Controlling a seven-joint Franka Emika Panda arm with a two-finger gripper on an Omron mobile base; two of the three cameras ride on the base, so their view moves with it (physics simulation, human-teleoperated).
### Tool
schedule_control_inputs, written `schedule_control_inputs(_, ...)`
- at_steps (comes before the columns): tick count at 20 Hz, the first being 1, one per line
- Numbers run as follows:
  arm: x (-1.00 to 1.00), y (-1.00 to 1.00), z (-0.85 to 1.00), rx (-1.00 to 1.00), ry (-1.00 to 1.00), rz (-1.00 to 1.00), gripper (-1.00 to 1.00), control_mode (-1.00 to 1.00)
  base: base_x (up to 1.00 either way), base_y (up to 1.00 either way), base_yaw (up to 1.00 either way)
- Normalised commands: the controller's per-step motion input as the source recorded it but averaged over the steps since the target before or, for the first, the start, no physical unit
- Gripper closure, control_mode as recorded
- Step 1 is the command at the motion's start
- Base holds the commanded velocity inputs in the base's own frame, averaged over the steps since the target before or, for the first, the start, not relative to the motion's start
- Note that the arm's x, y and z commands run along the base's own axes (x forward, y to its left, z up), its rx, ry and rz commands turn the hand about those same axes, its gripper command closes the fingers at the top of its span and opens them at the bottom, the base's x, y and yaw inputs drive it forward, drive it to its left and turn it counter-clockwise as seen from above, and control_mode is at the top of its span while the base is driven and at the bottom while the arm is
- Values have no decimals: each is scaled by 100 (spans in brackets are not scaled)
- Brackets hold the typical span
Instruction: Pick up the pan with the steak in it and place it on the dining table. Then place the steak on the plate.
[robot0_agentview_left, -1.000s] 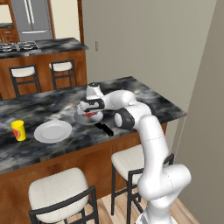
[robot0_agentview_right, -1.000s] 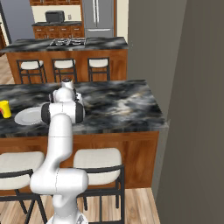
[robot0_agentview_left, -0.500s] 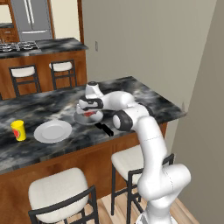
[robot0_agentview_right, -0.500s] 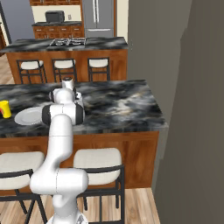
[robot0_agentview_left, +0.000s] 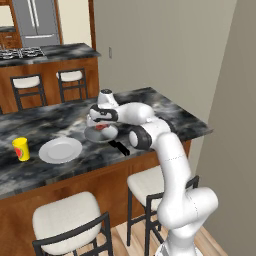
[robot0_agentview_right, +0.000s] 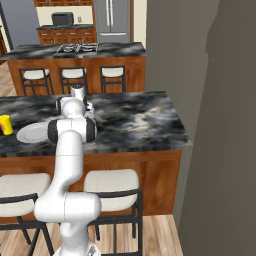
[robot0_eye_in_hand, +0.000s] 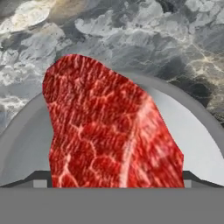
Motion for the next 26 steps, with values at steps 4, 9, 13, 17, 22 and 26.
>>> schedule_control_inputs(4, -9, 0, 44, 5, 0, 0, 100, -100, 0, 0, 0)
schedule_control_inputs(9, -50, 0, 36, 3, 0, 0, 100, -100, 0, 0, 0)
schedule_control_inputs(13, -71, 0, 29, 2, 0, 0, 100, -100, 0, 0, 0)
schedule_control_inputs(17, -86, 0, 31, 2, 0, 1, 100, -100, 0, 0, 0)
schedule_control_inputs(22, -94, 0, 19, 1, 0, 2, 100, -100, 0, 0, 0)
schedule_control_inputs(26, -69, 3, 5, 0, 0, 3, 100, -100, 0, 0, 0)
